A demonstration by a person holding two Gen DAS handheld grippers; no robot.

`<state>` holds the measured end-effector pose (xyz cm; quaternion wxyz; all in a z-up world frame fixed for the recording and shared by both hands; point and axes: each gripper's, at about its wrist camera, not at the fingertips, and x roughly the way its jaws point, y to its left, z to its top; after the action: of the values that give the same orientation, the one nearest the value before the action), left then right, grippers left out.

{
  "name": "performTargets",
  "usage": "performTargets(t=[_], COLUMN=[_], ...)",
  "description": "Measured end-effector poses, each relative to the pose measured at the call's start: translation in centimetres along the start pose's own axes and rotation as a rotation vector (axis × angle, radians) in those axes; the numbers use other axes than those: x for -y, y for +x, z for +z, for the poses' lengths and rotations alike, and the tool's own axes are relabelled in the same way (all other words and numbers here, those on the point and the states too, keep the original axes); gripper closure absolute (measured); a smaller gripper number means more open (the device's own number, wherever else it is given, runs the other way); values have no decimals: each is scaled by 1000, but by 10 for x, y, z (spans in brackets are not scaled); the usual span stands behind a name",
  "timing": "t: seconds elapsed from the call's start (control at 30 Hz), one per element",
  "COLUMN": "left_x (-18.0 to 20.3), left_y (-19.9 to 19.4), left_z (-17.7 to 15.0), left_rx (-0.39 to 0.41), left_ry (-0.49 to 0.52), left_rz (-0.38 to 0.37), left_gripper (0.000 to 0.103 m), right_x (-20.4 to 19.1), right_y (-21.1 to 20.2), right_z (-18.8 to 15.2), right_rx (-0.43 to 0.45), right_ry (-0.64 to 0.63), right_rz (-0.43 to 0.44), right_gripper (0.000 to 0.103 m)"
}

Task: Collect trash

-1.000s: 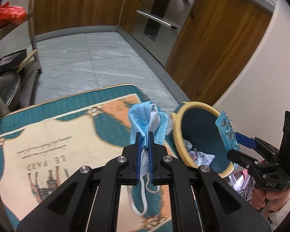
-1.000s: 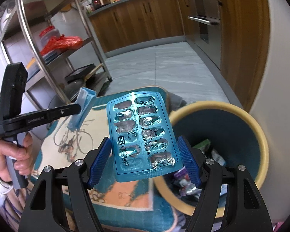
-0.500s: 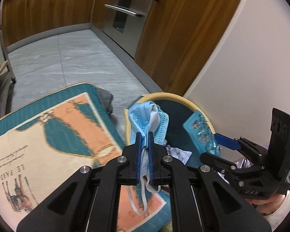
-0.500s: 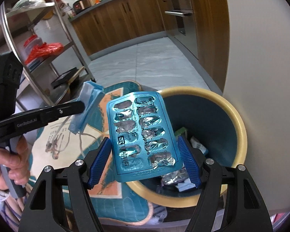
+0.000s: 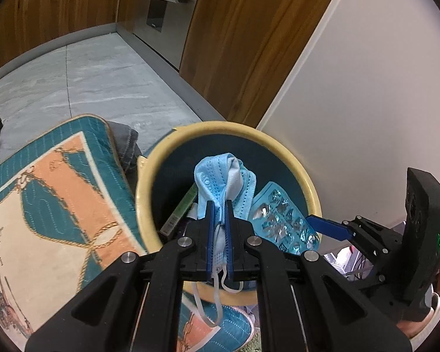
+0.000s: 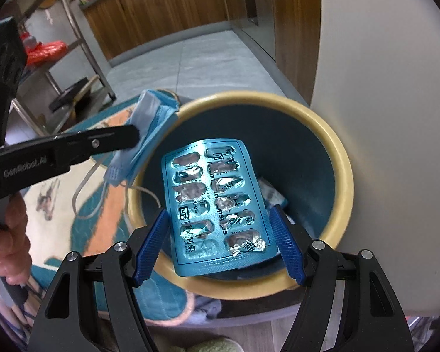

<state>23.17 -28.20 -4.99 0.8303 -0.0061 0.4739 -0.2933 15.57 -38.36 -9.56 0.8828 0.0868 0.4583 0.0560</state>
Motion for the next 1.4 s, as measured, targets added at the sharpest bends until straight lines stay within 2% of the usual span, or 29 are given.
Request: performTargets(t=[0.23,0.57,0.7,0.9,1.07,1.33,1.4], left_x=[4,-9,-11,-18,-22,-21,-19], left_y=[30,41,34,19,1,-33,-41], left_z=[-4,-8,-7,-4,-3,-9,-13], left_rx=[-49,-50,-33,2,34,101,116], left_ry=[-5,-29,-32,-53,-62,2,33], left_rz=[4,12,7,-8,-5,56,77], left_gripper=[96,92,82,49,44,18,16], right_x=[8,9,11,14,14,15,14], right_y=[12,27,23,16,6,-20,-26], right_z=[-6,-4,-5,-5,-8,-18,-23], right_rx=[-40,-68,-56,-39,-23,43,55], right_ry=[13,26,32,50,52,74,76], right_rz=[-17,-24,-19,-15,-18,-17,-18], right_gripper=[31,30,30,26,25,20,19])
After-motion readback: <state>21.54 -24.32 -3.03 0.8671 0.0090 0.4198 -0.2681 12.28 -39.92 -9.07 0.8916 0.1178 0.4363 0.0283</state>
